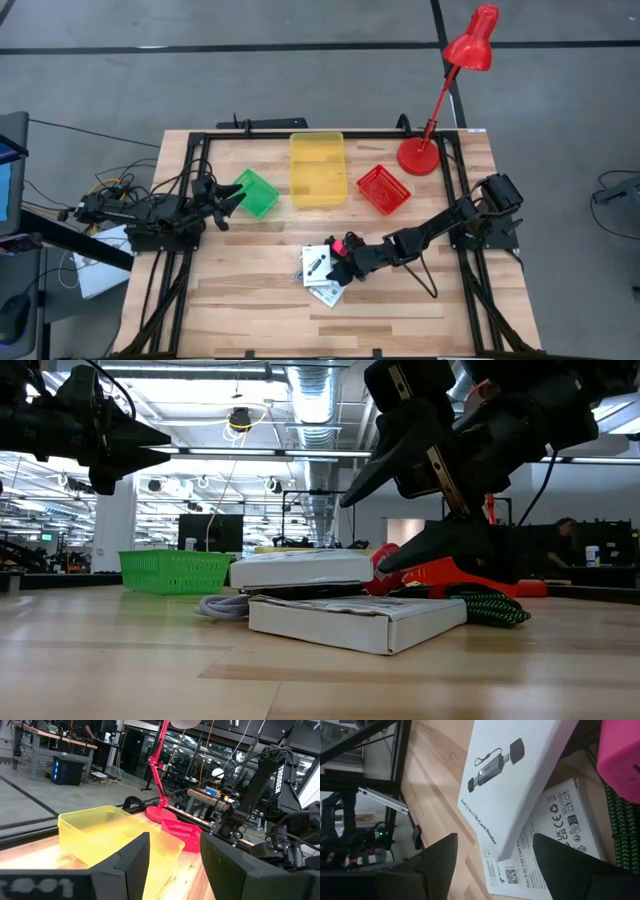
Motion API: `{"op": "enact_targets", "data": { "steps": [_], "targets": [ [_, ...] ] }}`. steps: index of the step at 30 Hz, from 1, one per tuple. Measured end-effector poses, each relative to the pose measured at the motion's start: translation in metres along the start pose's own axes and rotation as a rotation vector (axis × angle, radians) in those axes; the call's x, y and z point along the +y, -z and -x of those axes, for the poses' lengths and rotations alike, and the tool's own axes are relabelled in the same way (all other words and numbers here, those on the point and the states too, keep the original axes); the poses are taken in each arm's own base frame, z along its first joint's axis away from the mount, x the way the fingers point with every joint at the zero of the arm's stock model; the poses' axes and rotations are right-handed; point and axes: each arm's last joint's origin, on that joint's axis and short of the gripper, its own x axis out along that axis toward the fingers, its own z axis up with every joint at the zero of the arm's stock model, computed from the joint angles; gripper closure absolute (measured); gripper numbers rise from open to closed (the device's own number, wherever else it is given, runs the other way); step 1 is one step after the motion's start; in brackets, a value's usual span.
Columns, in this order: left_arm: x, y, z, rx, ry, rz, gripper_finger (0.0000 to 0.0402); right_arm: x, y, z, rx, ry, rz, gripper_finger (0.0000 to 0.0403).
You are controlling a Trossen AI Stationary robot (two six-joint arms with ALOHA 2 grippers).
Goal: Pick and place items into bin
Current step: Put the top white card reader box into the red bin
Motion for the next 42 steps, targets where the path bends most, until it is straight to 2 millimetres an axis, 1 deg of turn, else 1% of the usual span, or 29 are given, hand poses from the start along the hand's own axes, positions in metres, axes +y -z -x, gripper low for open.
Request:
{"op": "enact_targets", "data": {
  "steps": [5, 12, 29, 33, 36, 42],
  "targets": [
    [0.0, 0.0, 0.0, 0.0, 0.0, 0.0, 0.0235, 0.001, 0.0, 0.0, -0.005, -0.008, -0.001, 0.0149],
    [0.0, 0.0, 0.0, 0.0, 0.0, 0.0, 0.0235, 0.011, -0.002, -0.001, -0.005, -0.01, 0.007, 0.0149],
    [0.0, 0.0, 0.0, 0.0, 0.0, 0.0, 0.0235, 0.008, -0.002, -0.001, 0.005, 0.031, 0.011, 0.0149],
    [0.0, 0.0, 0.0, 0.0, 0.0, 0.0, 0.0235, 0.001, 0.001, -0.009, 0.016, 0.05, -0.008, 0.0149],
    [0.0, 0.0, 0.0, 0.0, 0.0, 0.0, 0.0235, -0.001, 0.003, -0.019, 0.034, 0.021, -0.021, 0.0149],
    [0.0, 0.0, 0.0, 0.0, 0.0, 0.0, 0.0235, -0.002, 0.002, -0.024, 0.049, -0.004, -0.028, 0.0149]
  ]
}}
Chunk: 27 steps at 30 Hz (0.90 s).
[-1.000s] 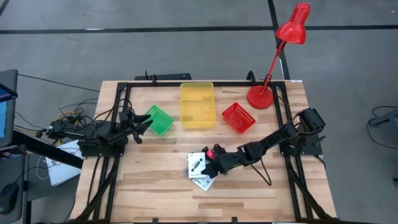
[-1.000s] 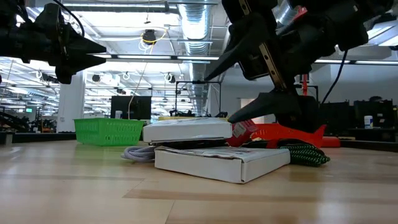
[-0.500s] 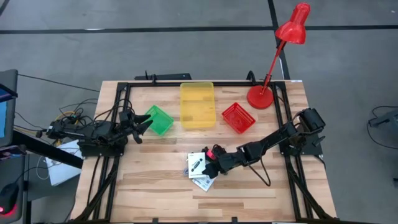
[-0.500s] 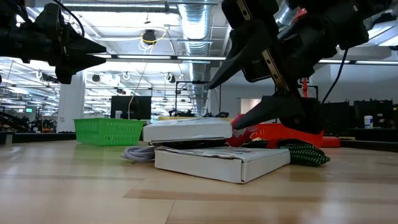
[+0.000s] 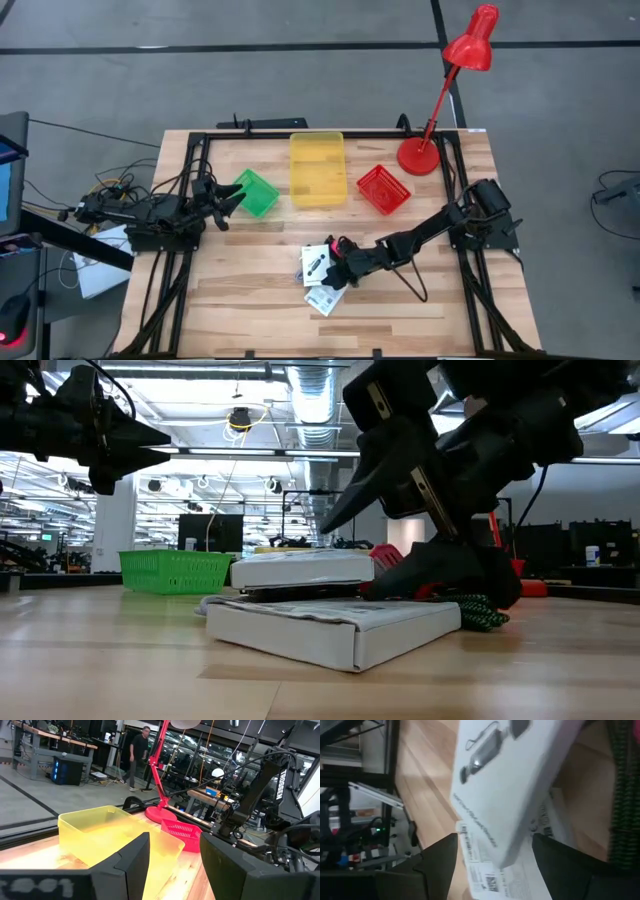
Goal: Pick and place items into bin
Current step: Put the top white card reader box into the red bin
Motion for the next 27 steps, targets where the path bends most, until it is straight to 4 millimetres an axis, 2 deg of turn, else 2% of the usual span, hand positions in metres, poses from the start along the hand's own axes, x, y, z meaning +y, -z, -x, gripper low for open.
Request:
{"op": "enact_targets", "data": {
  "steps": [21, 27],
  "targets": [
    [0.0, -0.0001, 0.0, 0.0, 0.0, 0.0, 0.0235, -0.0001, -0.0032, 0.0001, -0.005, -0.002, 0.001, 0.0149],
    [0.0, 0.0, 0.0, 0.0, 0.0, 0.0, 0.0235, 0.0, -0.0032, 0.0001, -0.006, -0.002, -0.006, 0.0175]
  ]
}}
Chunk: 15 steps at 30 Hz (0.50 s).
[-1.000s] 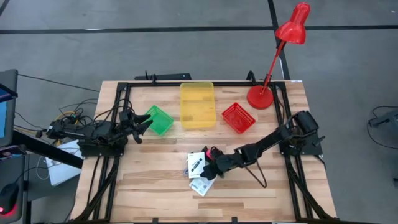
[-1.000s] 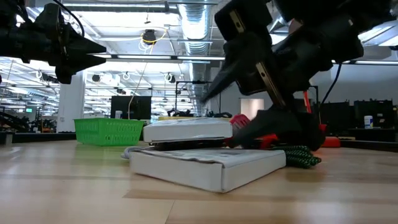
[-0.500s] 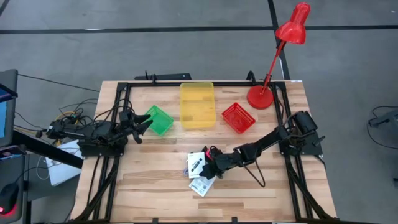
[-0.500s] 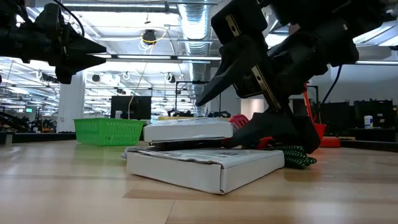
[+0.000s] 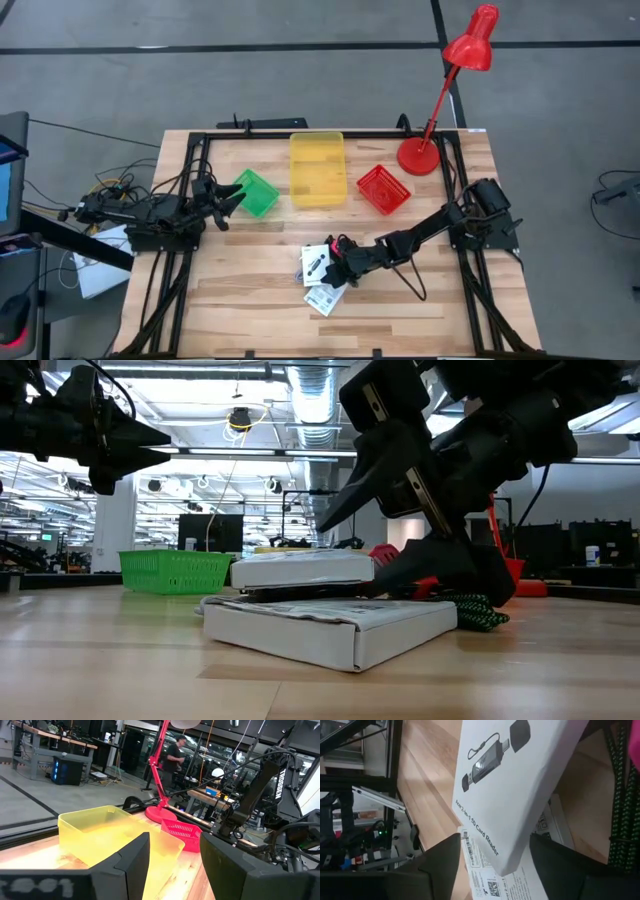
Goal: Pick and place items into bin
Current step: Put the top white card reader box into the red bin
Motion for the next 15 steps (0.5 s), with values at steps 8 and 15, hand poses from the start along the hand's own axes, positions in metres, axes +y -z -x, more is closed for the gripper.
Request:
{"op": "enact_targets", "data": {
  "steps": [8, 15],
  "targets": [
    [0.0, 0.0, 0.0, 0.0, 0.0, 0.0, 0.0235, -0.0002, -0.0006, -0.0001, -0.002, 0.001, -0.002, 0.0242],
    [0.0, -0.0001, 0.0, 0.0, 0.0, 0.0, 0.0235, -0.0007, -0.0029, -0.0001, -0.009, 0.002, -0.006, 0.029]
  ]
}}
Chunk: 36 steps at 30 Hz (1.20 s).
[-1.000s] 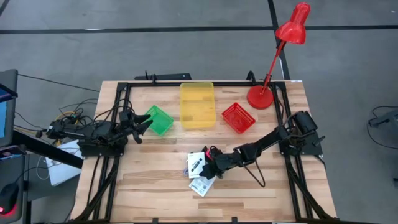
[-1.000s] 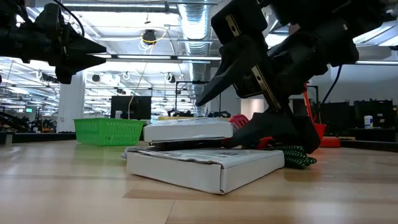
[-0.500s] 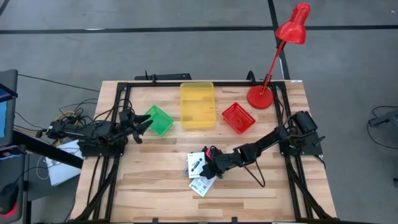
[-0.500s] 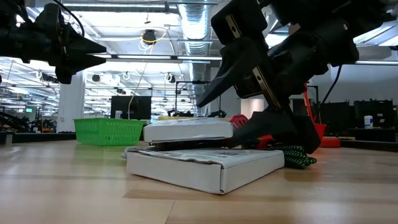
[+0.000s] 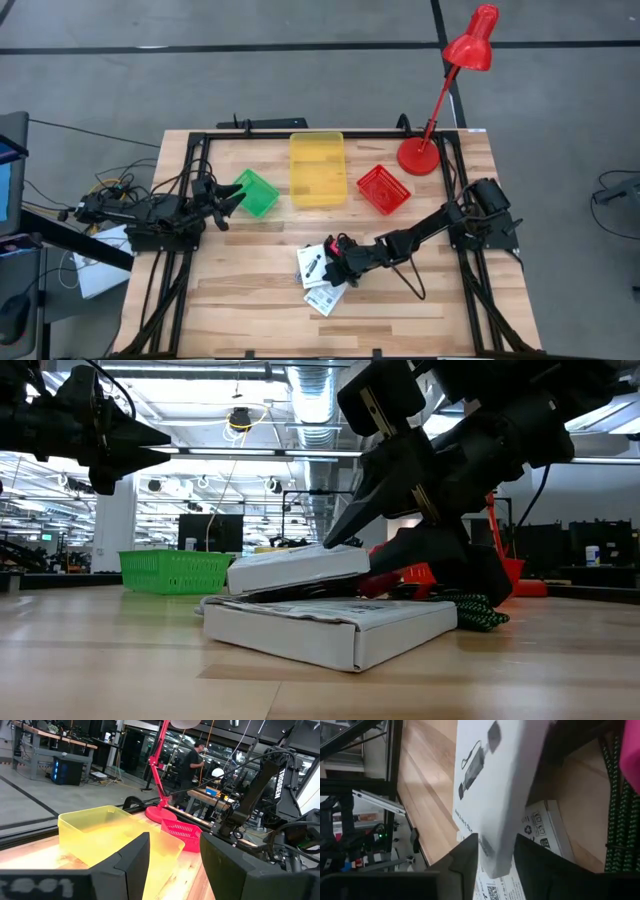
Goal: Pick and place items into bin
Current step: Put the top white card reader box into the red bin
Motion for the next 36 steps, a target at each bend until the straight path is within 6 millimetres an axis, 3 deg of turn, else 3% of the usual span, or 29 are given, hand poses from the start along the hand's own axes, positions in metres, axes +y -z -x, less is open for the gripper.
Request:
{"op": "enact_targets", "data": {
  "steps": [18, 36],
  "targets": [
    [0.0, 0.0001, 0.0, 0.0, 0.0, 0.0, 0.0235, 0.0003, -0.0018, 0.0001, -0.003, -0.004, 0.011, 0.038],
    [0.0, 0.0, 0.0, 0.0, 0.0, 0.0, 0.0235, 0.009, -0.0022, 0.0071, -0.007, -0.044, 0.04, 0.0389]
  ]
}}
